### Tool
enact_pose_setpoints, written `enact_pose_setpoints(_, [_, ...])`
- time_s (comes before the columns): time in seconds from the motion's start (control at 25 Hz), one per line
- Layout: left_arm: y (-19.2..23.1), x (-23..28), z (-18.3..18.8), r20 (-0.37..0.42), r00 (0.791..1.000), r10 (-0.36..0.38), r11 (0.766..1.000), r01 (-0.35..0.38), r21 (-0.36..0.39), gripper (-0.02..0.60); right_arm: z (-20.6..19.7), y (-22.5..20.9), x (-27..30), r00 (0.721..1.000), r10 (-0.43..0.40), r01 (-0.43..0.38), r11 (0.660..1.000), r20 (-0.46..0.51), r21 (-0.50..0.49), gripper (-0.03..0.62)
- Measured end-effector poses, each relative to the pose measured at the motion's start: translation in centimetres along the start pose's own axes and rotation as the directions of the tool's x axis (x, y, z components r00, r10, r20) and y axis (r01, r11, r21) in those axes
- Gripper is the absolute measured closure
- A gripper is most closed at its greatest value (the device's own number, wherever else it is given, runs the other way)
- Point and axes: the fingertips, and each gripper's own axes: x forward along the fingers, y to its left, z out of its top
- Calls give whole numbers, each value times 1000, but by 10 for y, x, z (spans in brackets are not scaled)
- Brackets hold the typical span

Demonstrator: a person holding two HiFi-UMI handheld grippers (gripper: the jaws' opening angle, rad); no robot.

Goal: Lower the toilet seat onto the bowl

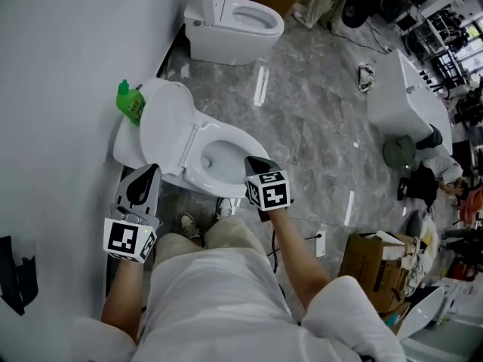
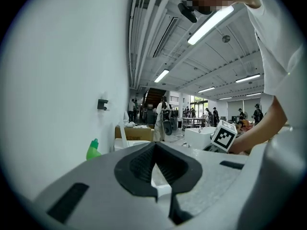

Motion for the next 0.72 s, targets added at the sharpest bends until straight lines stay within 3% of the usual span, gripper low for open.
enact_pose_setpoints(0.36, [20,-16,72,123,990,63,995,-71,65,581,111,13,-57,965,25,-26,1000,262,1,597])
enact_pose_setpoints(0.52, [27,-23,100,174,980,99,990,-114,81,580,155,13,-86,926,33,-28,999,377,-19,597])
enact_pose_setpoints(0.72, [40,-30,127,216,964,156,985,-168,39,580,202,15,-125,867,50,-16,997,496,-73,597])
